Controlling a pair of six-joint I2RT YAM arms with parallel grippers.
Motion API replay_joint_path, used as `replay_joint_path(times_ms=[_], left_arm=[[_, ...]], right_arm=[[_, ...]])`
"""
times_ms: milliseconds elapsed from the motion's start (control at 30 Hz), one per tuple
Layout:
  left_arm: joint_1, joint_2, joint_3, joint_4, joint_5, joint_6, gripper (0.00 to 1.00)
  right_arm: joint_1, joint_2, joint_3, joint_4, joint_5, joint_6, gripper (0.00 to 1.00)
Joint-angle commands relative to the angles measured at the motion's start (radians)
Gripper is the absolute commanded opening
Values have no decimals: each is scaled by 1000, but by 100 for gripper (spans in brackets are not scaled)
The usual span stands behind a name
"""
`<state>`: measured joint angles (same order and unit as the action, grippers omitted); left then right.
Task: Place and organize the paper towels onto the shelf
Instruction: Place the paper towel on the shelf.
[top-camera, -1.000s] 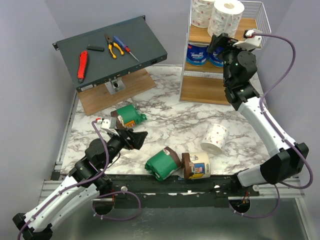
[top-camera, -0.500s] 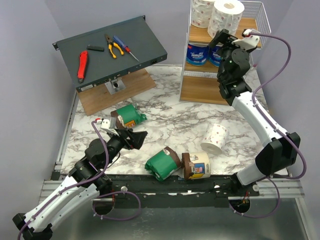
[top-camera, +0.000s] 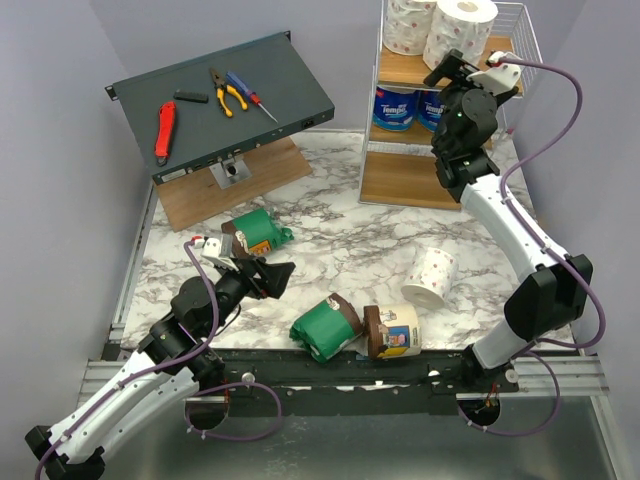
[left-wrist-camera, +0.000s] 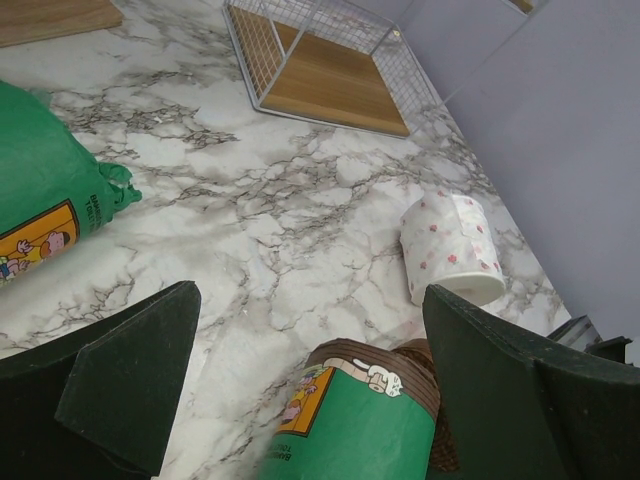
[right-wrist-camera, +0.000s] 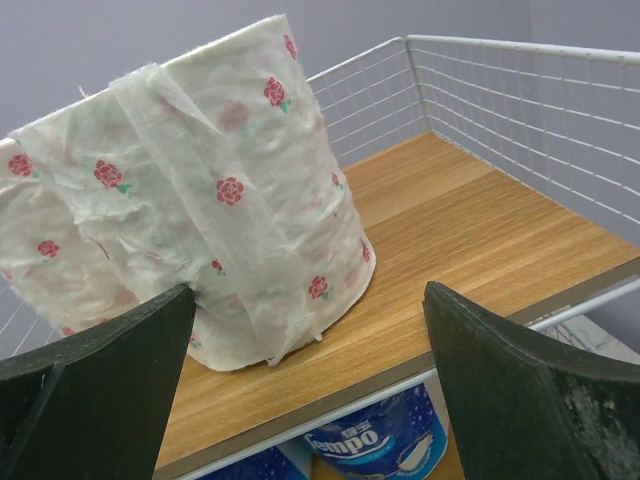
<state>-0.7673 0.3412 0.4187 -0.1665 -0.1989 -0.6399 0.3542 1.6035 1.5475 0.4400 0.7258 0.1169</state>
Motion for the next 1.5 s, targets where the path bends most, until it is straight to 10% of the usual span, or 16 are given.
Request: replay_joint_path(times_ms=[0,1467], left_arm=[[-3,-4,17,-6,-22,6,99],[-3,31,18,-16,-43,-1,99]], right_arm=[[-28,6,15,37,75,-12,100],[-162,163,127,-80,-124,119,100]])
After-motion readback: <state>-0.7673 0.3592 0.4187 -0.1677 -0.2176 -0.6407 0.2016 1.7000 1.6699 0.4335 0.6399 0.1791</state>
